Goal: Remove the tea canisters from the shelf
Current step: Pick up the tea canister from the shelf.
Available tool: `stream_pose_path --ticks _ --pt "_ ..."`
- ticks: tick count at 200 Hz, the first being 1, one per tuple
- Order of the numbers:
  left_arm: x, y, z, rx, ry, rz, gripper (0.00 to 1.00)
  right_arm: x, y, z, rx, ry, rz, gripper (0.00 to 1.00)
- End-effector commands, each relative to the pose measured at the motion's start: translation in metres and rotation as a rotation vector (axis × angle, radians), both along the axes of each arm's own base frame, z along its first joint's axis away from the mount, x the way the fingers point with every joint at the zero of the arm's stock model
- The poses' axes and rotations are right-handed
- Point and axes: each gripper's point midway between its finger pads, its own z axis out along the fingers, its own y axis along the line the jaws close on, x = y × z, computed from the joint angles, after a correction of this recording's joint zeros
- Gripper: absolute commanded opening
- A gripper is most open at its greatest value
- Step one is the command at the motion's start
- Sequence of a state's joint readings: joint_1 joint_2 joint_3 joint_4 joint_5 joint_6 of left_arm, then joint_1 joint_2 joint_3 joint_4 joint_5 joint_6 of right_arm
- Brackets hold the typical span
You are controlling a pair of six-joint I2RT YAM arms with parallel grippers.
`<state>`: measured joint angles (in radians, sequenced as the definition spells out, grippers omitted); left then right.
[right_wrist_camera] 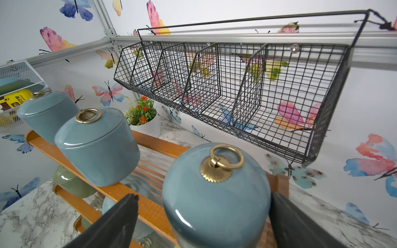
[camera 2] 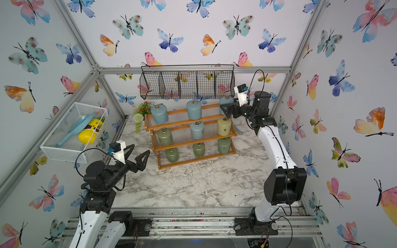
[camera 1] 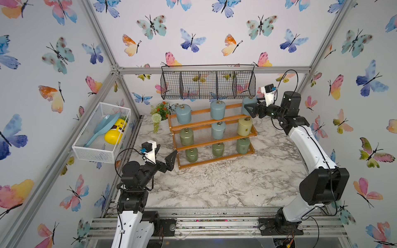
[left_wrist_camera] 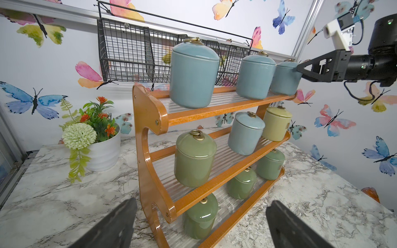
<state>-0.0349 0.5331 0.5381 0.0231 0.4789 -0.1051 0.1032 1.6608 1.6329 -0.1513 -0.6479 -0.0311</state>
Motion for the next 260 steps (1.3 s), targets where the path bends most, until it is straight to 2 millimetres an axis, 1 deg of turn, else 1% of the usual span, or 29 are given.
stream_pose_path --ticks 1,50,82,104,168,206,260 --pt "-0.004 -0.009 -0.005 -0.017 0.015 -0.054 0.99 0.003 0.004 0.007 -0.016 -0.016 0.004 1.0" --pt "-0.004 -0.011 -0.006 -0.018 0.019 -0.066 0.98 0.015 0.003 0.003 -0.037 -0.01 -0.021 1.0" --pt "-0.005 -0.012 -0.008 -0.019 0.022 -0.068 0.99 0.021 0.006 0.003 -0.041 -0.011 -0.019 1.0" --pt "-0.005 -0.012 -0.011 -0.019 0.028 -0.069 0.98 0.026 0.009 -0.001 -0.045 0.001 -0.013 1.0" --pt "-0.006 -0.014 -0.015 -0.02 0.034 -0.074 0.98 0.034 0.017 -0.015 -0.061 0.027 -0.005 1.0" --pt "-0.006 -0.014 -0.018 -0.021 0.041 -0.077 0.98 0.038 0.017 -0.017 -0.063 0.028 -0.009 0.99" --pt "-0.006 -0.014 -0.019 -0.021 0.042 -0.075 0.98 0.036 0.021 -0.016 -0.059 0.027 0.006 0.88"
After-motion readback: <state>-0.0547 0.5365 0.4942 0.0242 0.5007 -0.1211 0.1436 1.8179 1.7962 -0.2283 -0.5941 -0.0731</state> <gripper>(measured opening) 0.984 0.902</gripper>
